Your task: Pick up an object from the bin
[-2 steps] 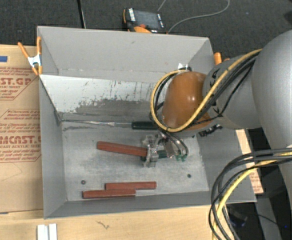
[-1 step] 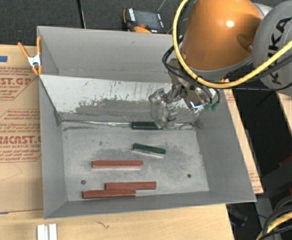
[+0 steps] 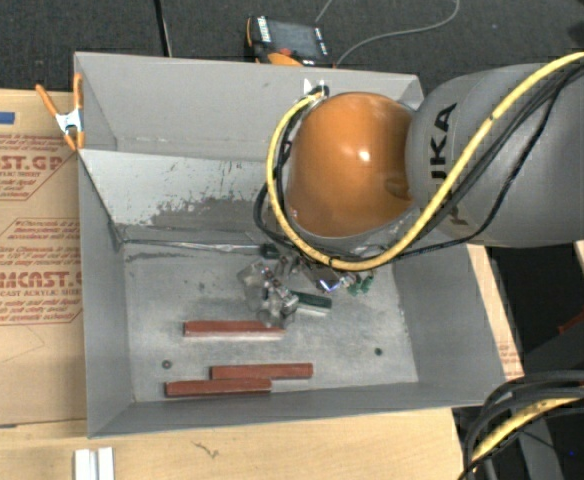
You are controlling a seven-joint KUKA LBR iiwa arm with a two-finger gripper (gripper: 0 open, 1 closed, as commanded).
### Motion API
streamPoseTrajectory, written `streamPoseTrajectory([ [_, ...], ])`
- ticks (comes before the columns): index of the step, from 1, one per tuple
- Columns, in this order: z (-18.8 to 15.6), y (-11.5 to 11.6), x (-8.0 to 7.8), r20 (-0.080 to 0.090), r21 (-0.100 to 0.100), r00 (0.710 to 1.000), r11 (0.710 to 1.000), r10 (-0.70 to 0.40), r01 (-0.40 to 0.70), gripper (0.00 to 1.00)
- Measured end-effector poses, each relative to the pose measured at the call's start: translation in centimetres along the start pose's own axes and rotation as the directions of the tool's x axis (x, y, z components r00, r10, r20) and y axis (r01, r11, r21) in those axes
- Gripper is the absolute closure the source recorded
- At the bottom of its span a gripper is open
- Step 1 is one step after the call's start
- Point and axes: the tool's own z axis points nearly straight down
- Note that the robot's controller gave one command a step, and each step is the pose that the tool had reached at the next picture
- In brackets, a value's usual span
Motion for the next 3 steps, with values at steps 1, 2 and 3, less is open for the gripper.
streamPoseTrajectory([
  [1,-0.3,-0.2,-0.1,0.005,0.002,1.000,1.000,0.003,-0.003,0.00],
  [2,13.9,-1.7,0.1,-0.002,0.000,0.994,0.994,0.111,-0.111,0.00],
  [3,13.4,-1.8,-0.2,0.007,0.003,0.994,0.994,0.111,-0.111,1.00],
])
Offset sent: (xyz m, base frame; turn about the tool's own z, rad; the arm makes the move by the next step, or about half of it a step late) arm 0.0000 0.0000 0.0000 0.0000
